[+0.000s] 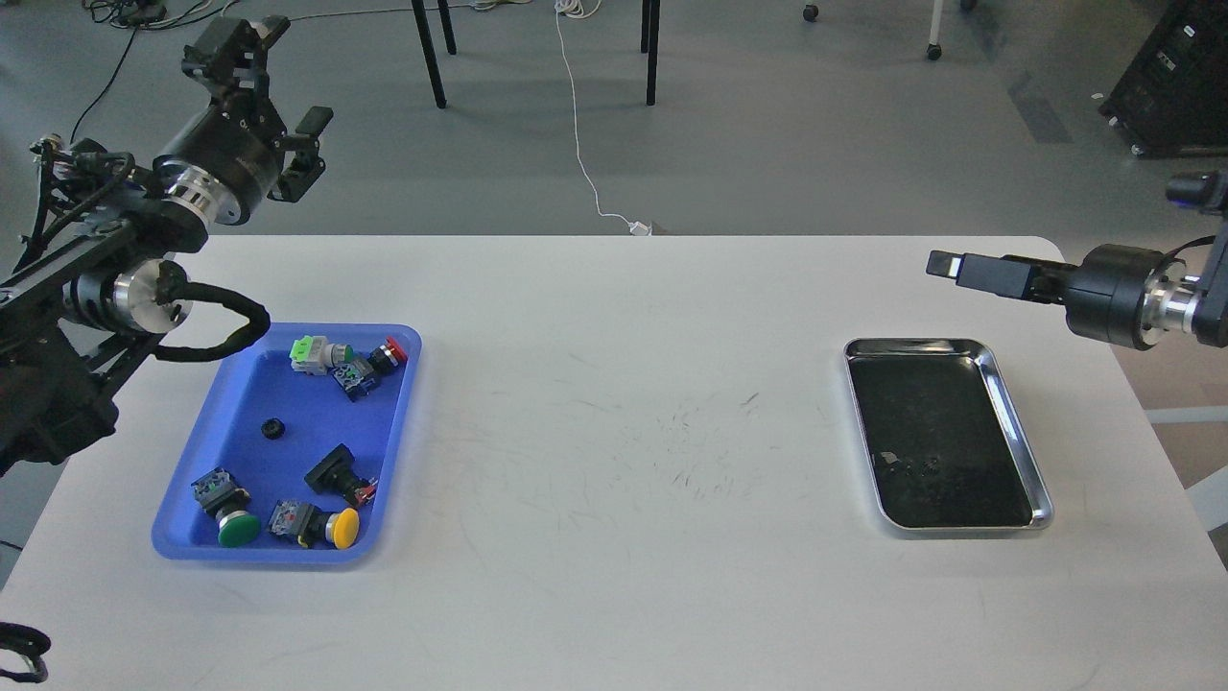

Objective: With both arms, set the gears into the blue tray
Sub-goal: 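Move the right gripper down over the metal tray, then grasp a second black gear in the metal tray with the right gripper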

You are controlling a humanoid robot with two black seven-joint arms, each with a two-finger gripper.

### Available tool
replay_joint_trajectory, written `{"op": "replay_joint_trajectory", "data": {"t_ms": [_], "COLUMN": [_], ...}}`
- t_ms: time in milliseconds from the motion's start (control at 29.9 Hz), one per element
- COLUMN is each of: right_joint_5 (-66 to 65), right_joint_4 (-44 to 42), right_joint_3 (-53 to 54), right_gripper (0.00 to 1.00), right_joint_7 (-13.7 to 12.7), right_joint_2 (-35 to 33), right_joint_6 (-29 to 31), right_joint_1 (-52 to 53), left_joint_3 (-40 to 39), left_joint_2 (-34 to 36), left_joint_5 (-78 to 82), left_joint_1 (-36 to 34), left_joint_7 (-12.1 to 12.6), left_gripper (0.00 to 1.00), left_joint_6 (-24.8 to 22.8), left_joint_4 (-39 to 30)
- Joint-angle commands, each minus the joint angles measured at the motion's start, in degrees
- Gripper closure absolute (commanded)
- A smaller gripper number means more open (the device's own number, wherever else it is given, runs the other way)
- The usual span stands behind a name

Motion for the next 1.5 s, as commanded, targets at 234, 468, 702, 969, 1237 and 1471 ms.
{"op": "replay_joint_trajectory", "data": {"t_ms": [234, 468, 702, 969, 1237, 1471], "right_joint_5": [-11.1, -12.7, -12.9, -12.9, -12.8, -12.8], "right_joint_4": [0.4, 0.1, -0.1, -1.6, -4.0, -4.0], "right_joint_3": [-18.5, -20.9, -24.1, -24.5, -25.9, -25.9], "right_gripper": [0.07, 0.15, 0.21, 0.26, 0.39, 0.57], "right_joint_7": [0.0, -3.4, -5.5, -5.5, -5.5, -5.3], "right_joint_2": [3.6, 5.5, 7.7, 10.9, 14.3, 14.6], "right_joint_6": [0.1, 0.2, 0.2, 1.2, 1.2, 1.3], "right_joint_1": [3.6, 3.7, 4.0, 4.2, 3.9, 4.0], "left_joint_3": [-6.6, -6.7, -6.6, -6.6, -6.5, -6.5], "left_joint_2": [-1.5, -1.4, -1.0, -1.0, -0.7, -0.2], "left_joint_5": [-6.2, -8.1, -8.0, -8.0, -7.9, -7.9], "left_joint_1": [-0.2, 0.0, 0.1, 0.1, 0.1, 0.2], "left_joint_7": [4.4, 4.1, 3.9, 3.9, 3.8, 3.8], "left_gripper": [0.02, 0.02, 0.02, 0.02, 0.02, 0.02], "left_joint_6": [-4.0, -4.2, -4.3, -4.3, -4.6, -5.0], "left_joint_4": [3.3, 3.2, 3.2, 3.1, 3.1, 3.1]}}
